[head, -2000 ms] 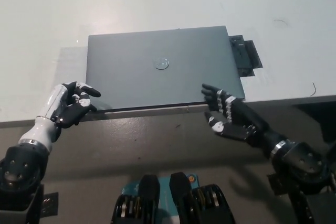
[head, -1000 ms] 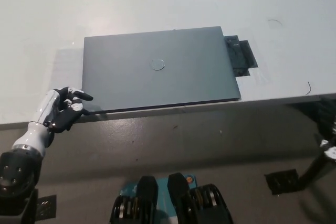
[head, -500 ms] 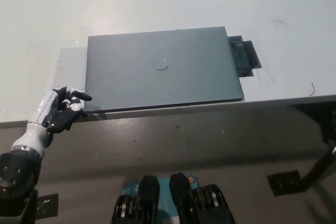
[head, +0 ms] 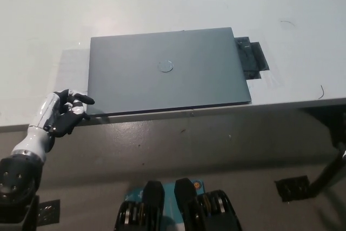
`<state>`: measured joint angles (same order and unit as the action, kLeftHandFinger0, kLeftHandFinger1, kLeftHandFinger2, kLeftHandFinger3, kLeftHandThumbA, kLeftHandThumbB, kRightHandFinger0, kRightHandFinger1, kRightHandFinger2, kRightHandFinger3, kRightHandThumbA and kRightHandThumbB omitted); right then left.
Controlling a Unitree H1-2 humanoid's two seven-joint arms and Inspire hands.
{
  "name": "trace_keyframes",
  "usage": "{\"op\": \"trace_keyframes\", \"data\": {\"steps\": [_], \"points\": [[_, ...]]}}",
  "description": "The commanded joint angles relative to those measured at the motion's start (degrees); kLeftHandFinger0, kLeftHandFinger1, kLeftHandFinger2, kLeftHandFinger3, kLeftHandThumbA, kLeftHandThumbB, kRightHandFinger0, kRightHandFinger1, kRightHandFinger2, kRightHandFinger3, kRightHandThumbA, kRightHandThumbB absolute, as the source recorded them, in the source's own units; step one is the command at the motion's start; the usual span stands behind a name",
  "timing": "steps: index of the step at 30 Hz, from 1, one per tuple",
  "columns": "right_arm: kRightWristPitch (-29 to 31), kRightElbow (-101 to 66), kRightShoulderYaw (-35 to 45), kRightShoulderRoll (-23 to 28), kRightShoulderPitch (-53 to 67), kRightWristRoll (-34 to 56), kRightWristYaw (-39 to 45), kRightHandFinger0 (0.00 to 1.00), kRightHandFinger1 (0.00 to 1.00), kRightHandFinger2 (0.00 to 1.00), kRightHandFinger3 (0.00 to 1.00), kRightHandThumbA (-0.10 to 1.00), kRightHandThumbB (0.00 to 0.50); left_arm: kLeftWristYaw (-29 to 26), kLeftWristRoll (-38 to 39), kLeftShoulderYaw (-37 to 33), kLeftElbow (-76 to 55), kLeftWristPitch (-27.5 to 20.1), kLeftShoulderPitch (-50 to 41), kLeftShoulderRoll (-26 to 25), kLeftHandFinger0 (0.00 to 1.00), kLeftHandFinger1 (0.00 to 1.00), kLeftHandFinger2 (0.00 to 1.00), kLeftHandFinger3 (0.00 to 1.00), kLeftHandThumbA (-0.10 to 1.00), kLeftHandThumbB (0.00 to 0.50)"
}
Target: The robot uses its right hand to push down on the lid of a laptop kept in the middle of the desk to close it
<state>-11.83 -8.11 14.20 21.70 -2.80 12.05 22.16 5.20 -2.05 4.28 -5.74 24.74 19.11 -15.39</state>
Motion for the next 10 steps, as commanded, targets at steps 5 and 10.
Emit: {"op": "trace_keyframes", "data": {"steps": [5,10], "points": [[2.36,-1.96,-0.43,2.47,-1.78,-0.44,-0.79,1.00,1.00,1.00,1.00,0.42,0.329,-0.45,-0.14,0.84,-1.34,-1.08,0.89,-0.92,0.14,0.39,0.56,0.48,-0.03,0.150],[2.19,-1.91,-0.71,2.77,-2.09,-0.88,-0.99,1.00,1.00,1.00,1.00,0.42,0.332,-0.26,0.03,0.82,-1.15,-1.07,0.81,-0.89,0.12,0.39,0.55,0.50,0.01,0.179]]}}
